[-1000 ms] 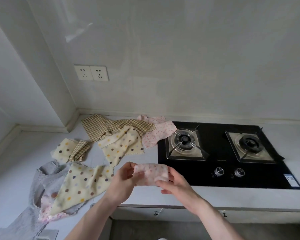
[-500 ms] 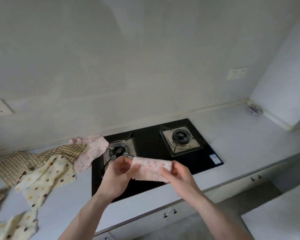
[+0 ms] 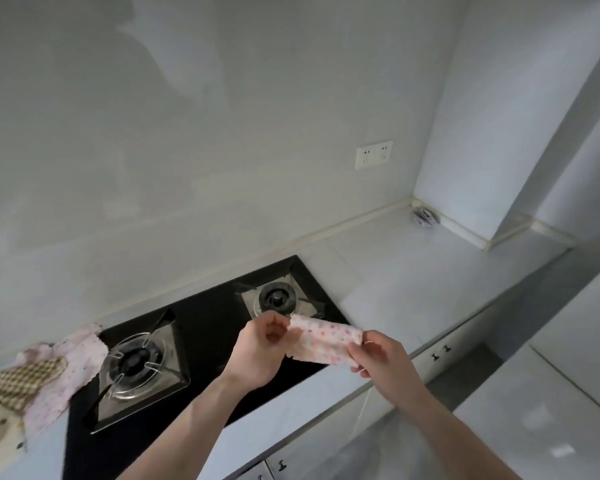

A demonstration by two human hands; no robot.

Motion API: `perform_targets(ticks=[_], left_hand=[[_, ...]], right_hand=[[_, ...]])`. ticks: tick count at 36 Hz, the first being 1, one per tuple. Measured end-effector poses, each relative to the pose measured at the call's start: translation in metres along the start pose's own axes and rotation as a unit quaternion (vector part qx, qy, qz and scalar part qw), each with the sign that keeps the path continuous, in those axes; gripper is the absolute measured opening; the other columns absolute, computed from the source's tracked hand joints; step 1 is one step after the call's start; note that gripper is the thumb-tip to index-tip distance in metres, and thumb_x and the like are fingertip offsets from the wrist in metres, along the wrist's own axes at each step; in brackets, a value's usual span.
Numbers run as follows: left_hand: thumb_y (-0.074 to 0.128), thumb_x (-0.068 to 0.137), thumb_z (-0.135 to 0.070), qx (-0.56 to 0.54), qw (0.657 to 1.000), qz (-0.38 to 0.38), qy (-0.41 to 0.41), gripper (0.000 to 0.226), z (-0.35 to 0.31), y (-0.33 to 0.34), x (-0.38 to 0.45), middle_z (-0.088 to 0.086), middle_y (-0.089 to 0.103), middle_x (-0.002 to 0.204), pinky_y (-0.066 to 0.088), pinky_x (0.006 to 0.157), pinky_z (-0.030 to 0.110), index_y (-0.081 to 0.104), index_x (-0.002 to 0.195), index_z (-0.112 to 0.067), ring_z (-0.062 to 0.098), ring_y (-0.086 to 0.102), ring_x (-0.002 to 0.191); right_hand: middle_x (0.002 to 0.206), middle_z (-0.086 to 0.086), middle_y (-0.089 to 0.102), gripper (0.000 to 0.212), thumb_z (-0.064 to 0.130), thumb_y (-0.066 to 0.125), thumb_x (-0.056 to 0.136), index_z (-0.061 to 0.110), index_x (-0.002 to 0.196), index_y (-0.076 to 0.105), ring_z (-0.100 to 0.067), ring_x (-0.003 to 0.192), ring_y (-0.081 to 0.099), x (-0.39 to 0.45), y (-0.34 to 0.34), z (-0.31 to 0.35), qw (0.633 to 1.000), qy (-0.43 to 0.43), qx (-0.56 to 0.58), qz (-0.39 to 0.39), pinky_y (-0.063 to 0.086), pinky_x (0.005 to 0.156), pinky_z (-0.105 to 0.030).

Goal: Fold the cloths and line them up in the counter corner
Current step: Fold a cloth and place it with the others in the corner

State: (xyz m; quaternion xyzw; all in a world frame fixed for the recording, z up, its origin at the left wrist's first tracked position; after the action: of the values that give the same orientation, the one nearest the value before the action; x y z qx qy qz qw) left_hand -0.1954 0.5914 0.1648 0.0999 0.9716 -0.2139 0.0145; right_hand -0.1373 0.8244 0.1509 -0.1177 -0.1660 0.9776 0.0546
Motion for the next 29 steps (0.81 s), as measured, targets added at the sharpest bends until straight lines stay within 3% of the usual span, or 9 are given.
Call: perform_targets(ticks=[7,11,17,22,27,29], left_hand=[[0.074,0.090,-0.034,0.033,0.998,0.043,0.016,0.013,-0.018,0.035,0.072,-0.004,0.073,0.083,0.058,0.073,0.027,0.069,0.094,-0.024,0.012,0.069,0.076],[0.074,0.088,-0.040,0.070,0.996,0.055,0.023,0.015,-0.028,0.054,0.113,-0.006,0.073,0.080,0.054,0.070,0.021,0.068,0.090,-0.027,0.007,0.067,0.074],[0.074,0.086,-0.041,0.086,0.992,0.088,0.031,0.017,-0.048,0.084,0.173,0.000,0.073,0.080,0.055,0.071,0.028,0.068,0.083,-0.025,0.010,0.067,0.073],[0.072,0.089,-0.043,0.098,0.987,0.121,0.027,0.019,-0.066,0.108,0.220,-0.008,0.072,0.089,0.044,0.065,0.016,0.068,0.088,-0.025,0.006,0.066,0.082],[0.070,0.090,-0.043,0.069,0.986,0.152,0.006,0.015,-0.064,0.128,0.259,-0.006,0.071,0.094,0.051,0.065,0.026,0.066,0.093,-0.029,0.013,0.066,0.076],[0.068,0.092,-0.041,0.062,0.986,0.158,0.000,0.012,-0.064,0.132,0.275,-0.007,0.070,0.098,0.058,0.074,0.030,0.066,0.098,-0.031,0.013,0.067,0.084]], right_hand=[[0.073,0.002,0.074,0.013,0.026,0.069,0.094,0.014,0.090,0.067,-0.012,0.068,0.072,0.041,-0.041,-0.007,0.998,0.026,0.015,-0.051,0.055,0.063,-0.023],[0.075,0.004,0.074,0.013,0.027,0.071,0.092,0.018,0.084,0.067,-0.018,0.072,0.072,0.069,-0.061,-0.012,0.996,0.042,0.009,-0.082,0.056,0.065,-0.028],[0.073,-0.004,0.075,0.008,0.027,0.069,0.094,0.019,0.094,0.069,-0.015,0.066,0.072,0.106,-0.094,-0.006,0.992,0.053,0.020,-0.109,0.055,0.067,-0.031],[0.073,-0.008,0.075,0.006,0.025,0.069,0.093,0.021,0.098,0.068,-0.016,0.065,0.070,0.136,-0.109,-0.010,0.983,0.091,0.078,-0.137,0.056,0.067,-0.030],[0.065,-0.002,0.071,0.008,0.020,0.070,0.091,0.013,0.092,0.068,-0.016,0.061,0.069,0.171,-0.115,-0.023,0.973,0.126,0.111,-0.161,0.052,0.061,-0.030],[0.065,-0.002,0.070,0.006,0.018,0.068,0.092,0.012,0.091,0.067,-0.017,0.060,0.067,0.190,-0.120,-0.025,0.968,0.137,0.131,-0.164,0.050,0.060,-0.029]])
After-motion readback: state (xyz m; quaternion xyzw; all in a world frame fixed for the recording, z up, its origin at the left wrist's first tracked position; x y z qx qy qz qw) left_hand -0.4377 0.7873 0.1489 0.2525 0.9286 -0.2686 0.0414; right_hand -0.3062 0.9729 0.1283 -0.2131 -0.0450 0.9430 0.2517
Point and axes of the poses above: each hand's wrist, its own x-axis towards the middle knuckle, its own y-axis out of the palm, z = x × y, the point moved 1 cm from there along x, towards the middle knuckle
